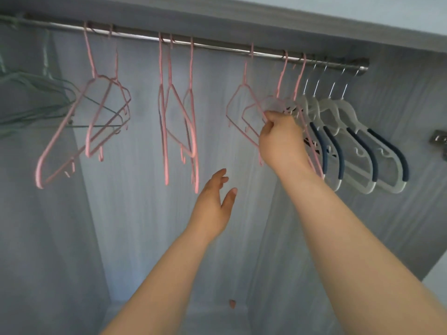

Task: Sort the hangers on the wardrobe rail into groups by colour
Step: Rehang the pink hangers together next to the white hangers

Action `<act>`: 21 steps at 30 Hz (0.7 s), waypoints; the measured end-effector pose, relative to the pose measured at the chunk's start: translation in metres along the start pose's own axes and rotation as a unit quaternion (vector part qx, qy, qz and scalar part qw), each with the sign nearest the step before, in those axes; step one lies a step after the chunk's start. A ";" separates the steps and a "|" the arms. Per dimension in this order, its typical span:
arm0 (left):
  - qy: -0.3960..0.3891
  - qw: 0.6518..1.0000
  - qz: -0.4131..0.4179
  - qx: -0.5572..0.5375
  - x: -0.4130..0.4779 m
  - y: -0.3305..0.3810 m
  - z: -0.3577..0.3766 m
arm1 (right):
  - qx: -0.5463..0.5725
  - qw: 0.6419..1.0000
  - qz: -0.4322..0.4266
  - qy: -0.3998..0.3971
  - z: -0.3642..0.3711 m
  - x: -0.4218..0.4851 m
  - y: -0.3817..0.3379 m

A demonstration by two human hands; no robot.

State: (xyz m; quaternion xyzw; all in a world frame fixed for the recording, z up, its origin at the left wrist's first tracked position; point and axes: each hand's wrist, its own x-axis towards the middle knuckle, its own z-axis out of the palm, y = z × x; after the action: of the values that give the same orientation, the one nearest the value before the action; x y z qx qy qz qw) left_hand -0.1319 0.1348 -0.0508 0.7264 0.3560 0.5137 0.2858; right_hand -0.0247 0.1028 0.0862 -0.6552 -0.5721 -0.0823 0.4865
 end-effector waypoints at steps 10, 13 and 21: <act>-0.024 0.999 -0.014 0.017 -0.025 0.006 0.007 | -0.115 0.991 0.012 -0.065 -0.027 0.045 -0.038; -0.037 0.999 -0.014 0.026 -0.032 0.005 0.008 | -0.158 0.986 -0.014 -0.054 -0.038 0.051 -0.050; -0.054 0.998 -0.021 0.034 -0.041 -0.001 0.008 | -0.191 0.977 0.033 -0.087 -0.011 0.069 -0.049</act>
State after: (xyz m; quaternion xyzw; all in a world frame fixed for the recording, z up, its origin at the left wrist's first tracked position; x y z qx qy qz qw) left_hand -0.1336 0.1018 -0.0767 0.7550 0.3722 0.4551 0.2905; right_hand -0.0380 0.1348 0.1643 -0.7593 -0.5639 -0.1161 0.3032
